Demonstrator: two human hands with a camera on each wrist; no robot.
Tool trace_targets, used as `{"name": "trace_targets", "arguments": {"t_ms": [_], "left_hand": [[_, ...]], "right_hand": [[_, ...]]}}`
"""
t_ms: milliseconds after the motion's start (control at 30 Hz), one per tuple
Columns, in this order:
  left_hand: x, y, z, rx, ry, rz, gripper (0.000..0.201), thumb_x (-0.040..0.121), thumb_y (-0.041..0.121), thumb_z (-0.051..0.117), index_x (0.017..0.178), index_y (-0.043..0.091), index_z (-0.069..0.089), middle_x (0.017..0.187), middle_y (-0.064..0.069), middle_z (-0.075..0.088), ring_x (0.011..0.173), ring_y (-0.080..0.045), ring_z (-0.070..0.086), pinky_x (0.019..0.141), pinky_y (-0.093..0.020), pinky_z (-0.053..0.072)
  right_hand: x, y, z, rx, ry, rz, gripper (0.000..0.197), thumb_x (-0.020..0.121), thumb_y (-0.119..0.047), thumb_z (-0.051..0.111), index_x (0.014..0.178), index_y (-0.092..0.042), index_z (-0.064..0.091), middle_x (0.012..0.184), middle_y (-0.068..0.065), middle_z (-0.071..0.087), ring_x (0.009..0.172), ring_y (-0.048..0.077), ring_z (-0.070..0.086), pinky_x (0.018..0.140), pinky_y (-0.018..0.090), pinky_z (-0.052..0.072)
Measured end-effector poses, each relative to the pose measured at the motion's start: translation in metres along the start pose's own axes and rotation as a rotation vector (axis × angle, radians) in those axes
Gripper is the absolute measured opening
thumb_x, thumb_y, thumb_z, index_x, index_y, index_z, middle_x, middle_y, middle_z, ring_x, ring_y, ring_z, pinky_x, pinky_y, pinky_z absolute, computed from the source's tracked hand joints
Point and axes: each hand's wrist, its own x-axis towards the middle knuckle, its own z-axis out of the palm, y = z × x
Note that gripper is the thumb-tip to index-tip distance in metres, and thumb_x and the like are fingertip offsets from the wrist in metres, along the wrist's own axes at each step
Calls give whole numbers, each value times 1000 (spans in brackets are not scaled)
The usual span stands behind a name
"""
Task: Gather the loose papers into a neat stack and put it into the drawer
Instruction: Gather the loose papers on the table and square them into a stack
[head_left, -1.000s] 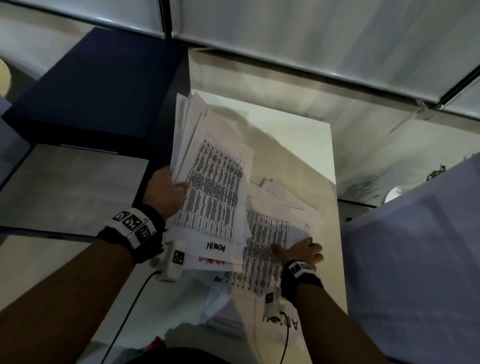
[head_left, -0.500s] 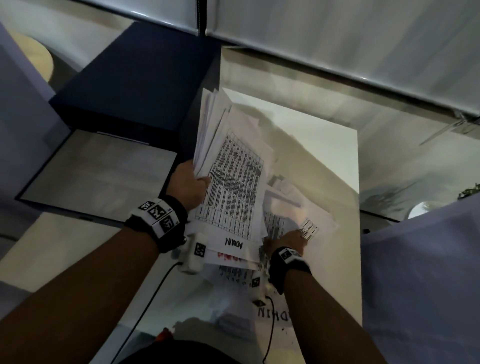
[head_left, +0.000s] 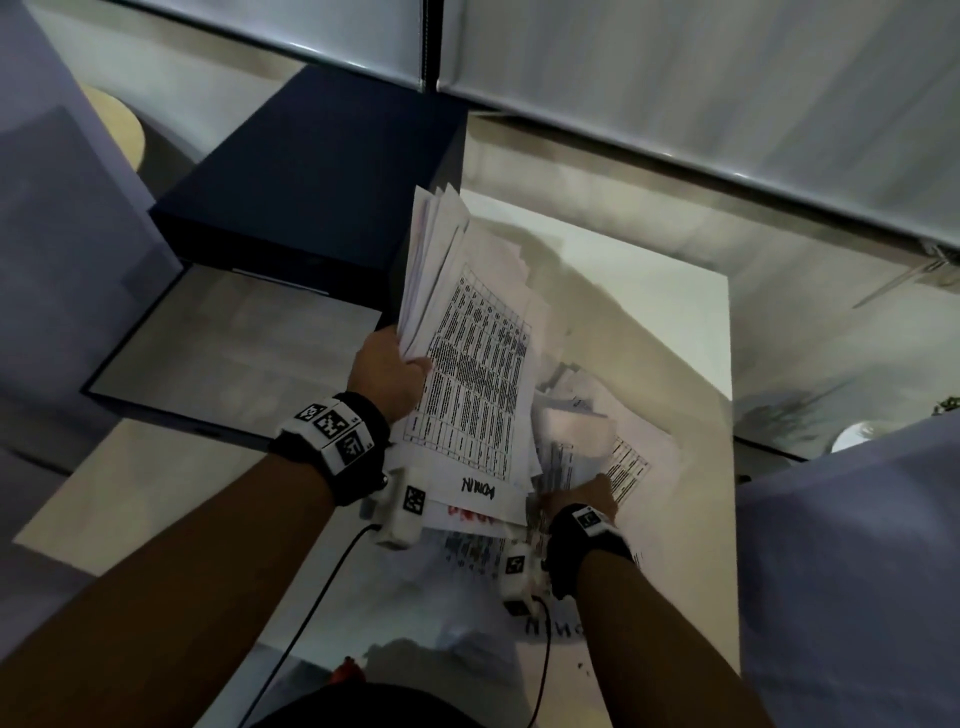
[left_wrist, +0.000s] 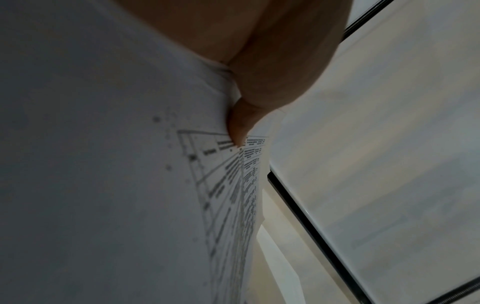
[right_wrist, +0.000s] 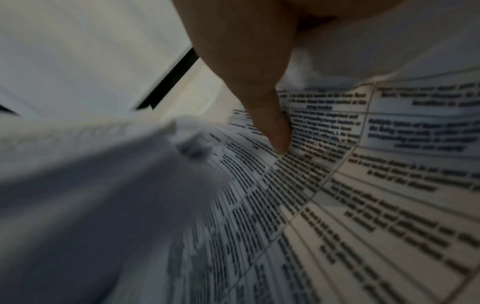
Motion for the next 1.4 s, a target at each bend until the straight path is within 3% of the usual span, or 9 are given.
{"name": "trace_targets", "arguments": {"t_ms": [200, 400, 533, 633, 833, 1000, 1167, 1267, 1400], "left_hand": [[-6, -12, 12, -42, -25, -29, 39, 85, 9, 69, 122, 4, 58, 114, -16, 67, 103, -32, 66, 95, -46, 54], [-16, -34, 51, 8, -163, -167, 35, 87, 7, 68, 120, 0, 61, 114, -16, 67, 103, -28, 64, 90, -30, 49], [-19, -59, 68, 116, -248, -219, 43, 84, 14, 71, 124, 3, 60, 121, -15, 66, 109, -29, 64, 96, -31, 50], [-22, -69, 74, 114, -290, -240, 36, 87, 14, 69, 120, 3, 63, 117, -14, 68, 107, -28, 65, 90, -27, 48], [-19, -80, 74, -45, -290, -395, 58, 97, 40, 50, 138, -2, 49, 138, -17, 54, 122, -33, 55, 108, -40, 42], [-16, -83, 77, -86, -269, -411, 45, 94, 48, 55, 113, 7, 60, 104, -9, 60, 94, -23, 59, 87, -28, 45], [-22, -88, 83, 112, -245, -199, 37, 90, 13, 62, 127, 8, 58, 118, -2, 62, 107, -19, 58, 89, -23, 41], [-21, -74, 82, 95, -132, -164, 43, 91, 7, 59, 134, 5, 53, 122, -8, 60, 116, -25, 58, 92, -22, 36], [-13, -57, 72, 120, -90, -103, 39, 92, 9, 59, 131, 5, 55, 126, -15, 63, 116, -33, 60, 92, -26, 40]], "right_hand": [[-11, -24, -68, 57, 347, -205, 41, 80, -19, 69, 115, -7, 53, 110, 23, 64, 94, 38, 63, 77, 41, 53], [-55, -90, -173, -80, 660, -525, 41, 73, -29, 75, 106, -8, 63, 103, 22, 69, 97, 42, 65, 79, 42, 51], [-67, -102, -207, 131, 617, -602, 56, 63, -39, 85, 103, -5, 65, 101, 17, 70, 93, 32, 67, 77, 39, 53], [-61, -94, -198, 122, 441, -632, 40, 68, -31, 87, 92, -7, 66, 84, 6, 63, 78, 16, 60, 64, 24, 41], [20, -53, -101, -7, 100, -345, 42, 74, -22, 82, 105, 3, 68, 99, 16, 69, 83, 27, 63, 70, 34, 49], [53, -21, -38, -14, 15, -135, 56, 80, -21, 75, 131, -7, 56, 126, 17, 62, 108, 36, 63, 89, 40, 54], [47, -19, -12, -28, 47, -169, 48, 92, -38, 59, 132, -10, 56, 132, 11, 59, 119, 33, 56, 102, 38, 45], [45, 3, -25, -171, 251, 104, 80, 86, -52, 61, 145, -10, 29, 148, 15, 31, 130, 35, 35, 108, 43, 30], [46, 36, -29, -269, 217, 253, 121, 68, -62, 74, 152, -5, 8, 151, 18, 24, 135, 37, 27, 110, 49, 25]]}}
